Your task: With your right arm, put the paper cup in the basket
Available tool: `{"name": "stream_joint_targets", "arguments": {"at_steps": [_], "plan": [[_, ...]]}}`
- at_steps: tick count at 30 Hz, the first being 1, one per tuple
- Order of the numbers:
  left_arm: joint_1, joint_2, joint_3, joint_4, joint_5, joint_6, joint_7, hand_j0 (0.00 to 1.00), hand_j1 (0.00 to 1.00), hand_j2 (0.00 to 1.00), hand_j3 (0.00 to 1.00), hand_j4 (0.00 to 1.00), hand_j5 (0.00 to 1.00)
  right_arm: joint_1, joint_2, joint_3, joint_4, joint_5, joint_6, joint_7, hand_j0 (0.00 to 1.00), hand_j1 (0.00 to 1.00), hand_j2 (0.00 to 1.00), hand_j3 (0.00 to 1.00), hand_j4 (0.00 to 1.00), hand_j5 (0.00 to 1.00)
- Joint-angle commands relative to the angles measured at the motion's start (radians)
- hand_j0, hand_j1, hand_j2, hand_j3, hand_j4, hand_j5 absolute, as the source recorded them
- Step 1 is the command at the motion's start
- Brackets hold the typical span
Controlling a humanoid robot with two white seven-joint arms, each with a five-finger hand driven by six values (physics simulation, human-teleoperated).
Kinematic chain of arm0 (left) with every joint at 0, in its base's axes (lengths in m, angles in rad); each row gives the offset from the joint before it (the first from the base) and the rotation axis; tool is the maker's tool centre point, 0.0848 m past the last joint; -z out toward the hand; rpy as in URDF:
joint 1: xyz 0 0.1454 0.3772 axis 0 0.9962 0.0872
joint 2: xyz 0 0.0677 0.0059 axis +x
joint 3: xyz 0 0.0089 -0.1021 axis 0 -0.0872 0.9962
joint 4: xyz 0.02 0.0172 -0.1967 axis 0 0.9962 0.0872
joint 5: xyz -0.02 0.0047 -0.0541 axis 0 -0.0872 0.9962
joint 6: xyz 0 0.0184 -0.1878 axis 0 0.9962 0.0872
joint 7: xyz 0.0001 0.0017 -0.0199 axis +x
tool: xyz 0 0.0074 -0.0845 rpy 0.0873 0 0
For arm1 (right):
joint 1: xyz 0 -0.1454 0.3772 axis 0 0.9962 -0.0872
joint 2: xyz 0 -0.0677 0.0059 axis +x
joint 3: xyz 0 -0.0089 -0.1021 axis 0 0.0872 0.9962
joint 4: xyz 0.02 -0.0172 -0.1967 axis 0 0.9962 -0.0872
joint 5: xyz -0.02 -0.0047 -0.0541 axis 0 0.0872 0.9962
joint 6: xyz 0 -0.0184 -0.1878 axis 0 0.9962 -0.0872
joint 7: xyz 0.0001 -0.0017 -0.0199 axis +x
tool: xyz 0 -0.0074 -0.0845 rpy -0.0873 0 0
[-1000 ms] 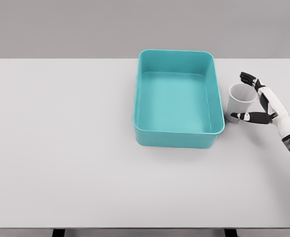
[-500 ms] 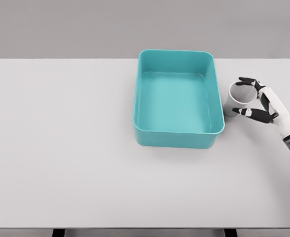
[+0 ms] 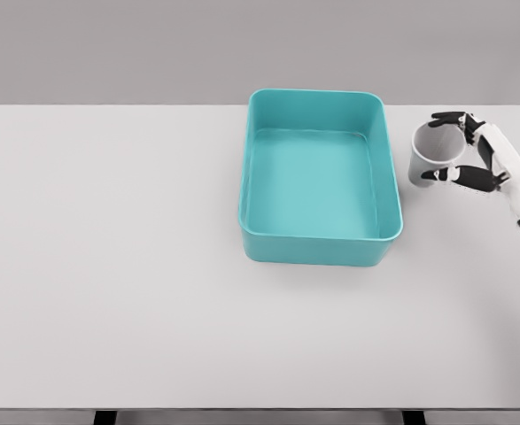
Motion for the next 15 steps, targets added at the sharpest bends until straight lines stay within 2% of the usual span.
{"name": "stream_joint_targets", "arguments": {"at_steps": [1, 6, 15], "plan": [[0.0, 0.0, 0.0, -0.001, 0.0, -0.001, 0.001, 1.0, 1.0, 1.0, 1.0, 1.0, 1.0, -0.002, -0.012, -0.001, -0.001, 0.002, 0.0, -0.001, 0.58, 0.58, 0.58, 0.58, 0.58, 0.58], [0.0, 0.0, 0.0, 0.001, 0.0, 0.001, -0.001, 1.0, 1.0, 1.0, 1.0, 1.0, 1.0, -0.048, -0.009, 0.004, -0.01, 0.007, 0.0, -0.001, 0.58, 0.58, 0.58, 0.58, 0.58, 0.58], [0.0, 0.0, 0.0, 0.001, 0.0, 0.001, -0.001, 1.0, 1.0, 1.0, 1.0, 1.0, 1.0, -0.155, 0.036, 0.036, -0.013, 0.092, 0.0, -0.002, 0.58, 0.58, 0.58, 0.58, 0.58, 0.58]]}}
